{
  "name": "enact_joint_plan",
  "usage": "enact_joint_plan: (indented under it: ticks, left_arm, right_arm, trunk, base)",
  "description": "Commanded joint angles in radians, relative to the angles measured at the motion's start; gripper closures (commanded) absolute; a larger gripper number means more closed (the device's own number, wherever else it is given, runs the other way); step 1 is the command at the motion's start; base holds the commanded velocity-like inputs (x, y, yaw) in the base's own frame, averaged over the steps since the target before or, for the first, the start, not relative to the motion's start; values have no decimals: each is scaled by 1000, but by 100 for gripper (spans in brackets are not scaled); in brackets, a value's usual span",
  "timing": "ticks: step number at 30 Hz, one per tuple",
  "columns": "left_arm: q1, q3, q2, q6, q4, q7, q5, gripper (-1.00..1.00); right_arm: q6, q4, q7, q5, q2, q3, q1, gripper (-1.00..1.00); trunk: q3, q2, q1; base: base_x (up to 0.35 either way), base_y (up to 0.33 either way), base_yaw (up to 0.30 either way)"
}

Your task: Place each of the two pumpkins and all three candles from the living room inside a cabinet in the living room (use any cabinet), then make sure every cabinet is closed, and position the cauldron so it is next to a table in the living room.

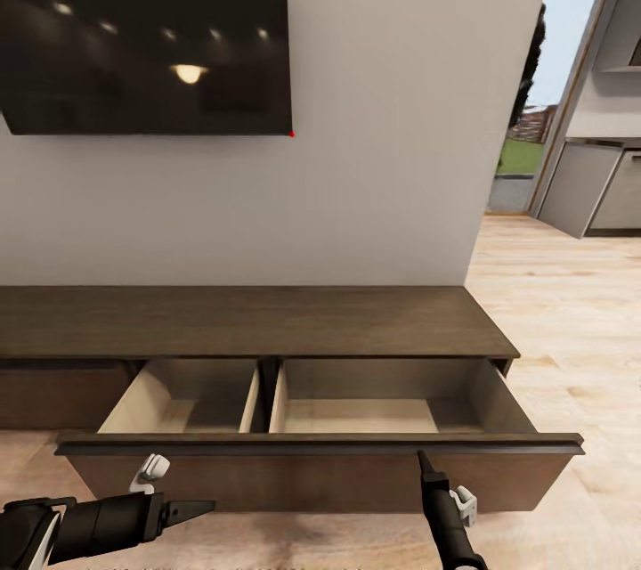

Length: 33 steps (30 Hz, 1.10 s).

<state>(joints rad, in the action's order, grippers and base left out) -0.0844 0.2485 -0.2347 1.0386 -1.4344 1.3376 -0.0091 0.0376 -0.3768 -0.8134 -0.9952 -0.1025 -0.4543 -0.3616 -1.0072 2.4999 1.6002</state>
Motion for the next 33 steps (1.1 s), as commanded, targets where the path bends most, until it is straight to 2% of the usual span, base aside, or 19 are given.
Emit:
enact_joint_plan:
  ticks: [1,33]
  left_arm:
    - [0,0,0,0,0,0,0,-100]
    - [0,0,0,0,0,0,0,-100]
  right_arm:
    - [-1,-2,-12,-2,0,6,0,100]
    - [-1,-2,-12,-2,0,6,0,100]
  trunk:
    - [0,0,0]
    - [0,0,0]
  base:
    - [-61,0,0]
    - [-72,0,0]
